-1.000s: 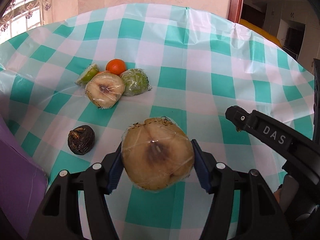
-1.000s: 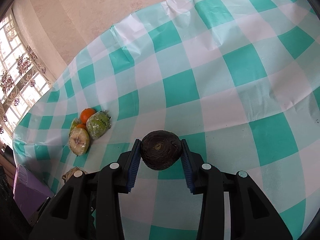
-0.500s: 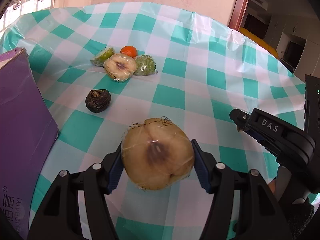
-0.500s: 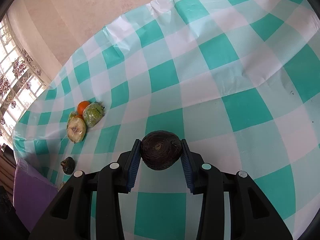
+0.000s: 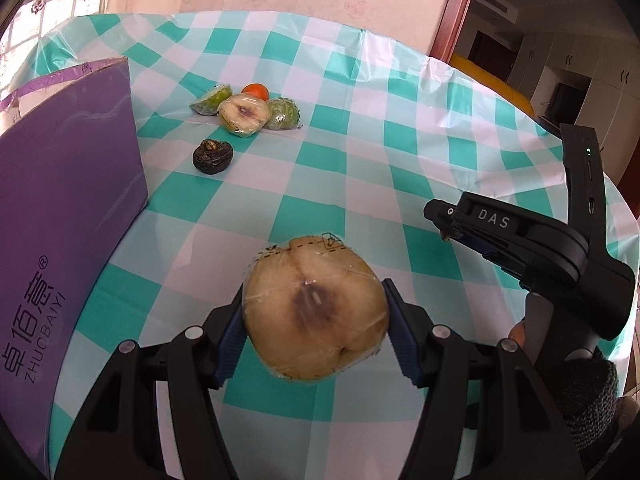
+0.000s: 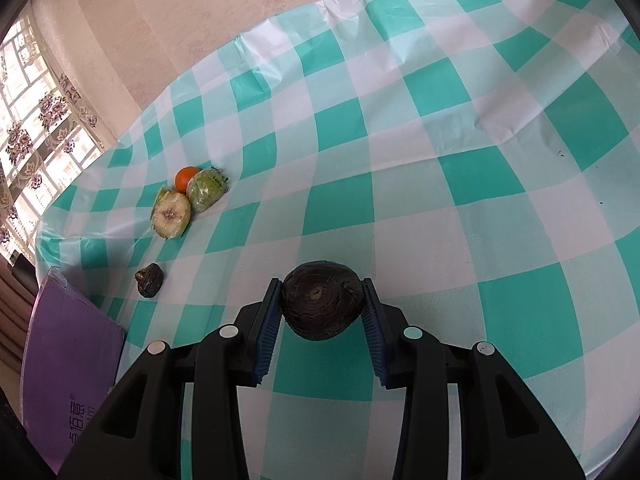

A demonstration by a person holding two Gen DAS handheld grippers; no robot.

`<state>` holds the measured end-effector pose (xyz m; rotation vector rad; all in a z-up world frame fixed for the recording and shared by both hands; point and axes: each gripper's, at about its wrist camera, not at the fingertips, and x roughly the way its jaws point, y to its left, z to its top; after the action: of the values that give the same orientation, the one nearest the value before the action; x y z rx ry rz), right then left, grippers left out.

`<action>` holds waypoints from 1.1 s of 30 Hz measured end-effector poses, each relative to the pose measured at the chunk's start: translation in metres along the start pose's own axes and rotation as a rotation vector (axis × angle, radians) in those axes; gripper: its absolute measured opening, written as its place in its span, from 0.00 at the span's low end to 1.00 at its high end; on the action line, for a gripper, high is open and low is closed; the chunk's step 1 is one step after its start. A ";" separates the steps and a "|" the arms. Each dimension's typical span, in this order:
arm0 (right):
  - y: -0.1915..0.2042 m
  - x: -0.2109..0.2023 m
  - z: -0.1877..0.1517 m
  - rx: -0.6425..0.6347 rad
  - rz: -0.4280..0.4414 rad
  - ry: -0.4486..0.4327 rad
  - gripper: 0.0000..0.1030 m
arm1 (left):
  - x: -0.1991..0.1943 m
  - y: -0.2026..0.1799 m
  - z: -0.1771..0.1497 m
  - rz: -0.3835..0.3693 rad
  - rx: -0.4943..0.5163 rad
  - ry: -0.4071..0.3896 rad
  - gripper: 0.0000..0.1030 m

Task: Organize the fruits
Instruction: 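Carry the pear half and water chestnut in both grippers over the box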

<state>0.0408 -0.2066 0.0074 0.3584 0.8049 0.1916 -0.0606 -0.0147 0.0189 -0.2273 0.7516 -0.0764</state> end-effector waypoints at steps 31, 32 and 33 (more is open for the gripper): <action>0.094 -0.048 -0.057 -0.357 0.018 -0.054 0.37 | -0.142 0.048 0.004 0.150 -0.004 -0.298 0.61; 0.100 -0.050 -0.058 -0.368 0.027 -0.058 0.37 | -0.148 0.053 0.004 0.161 -0.012 -0.306 0.61; 0.106 -0.053 -0.059 -0.378 0.036 -0.061 0.37 | -0.154 0.057 0.005 0.172 -0.022 -0.314 0.61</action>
<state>-0.0417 -0.1108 0.0458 0.0214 0.6850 0.3586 -0.1702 0.0649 0.1118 -0.1889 0.4568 0.1285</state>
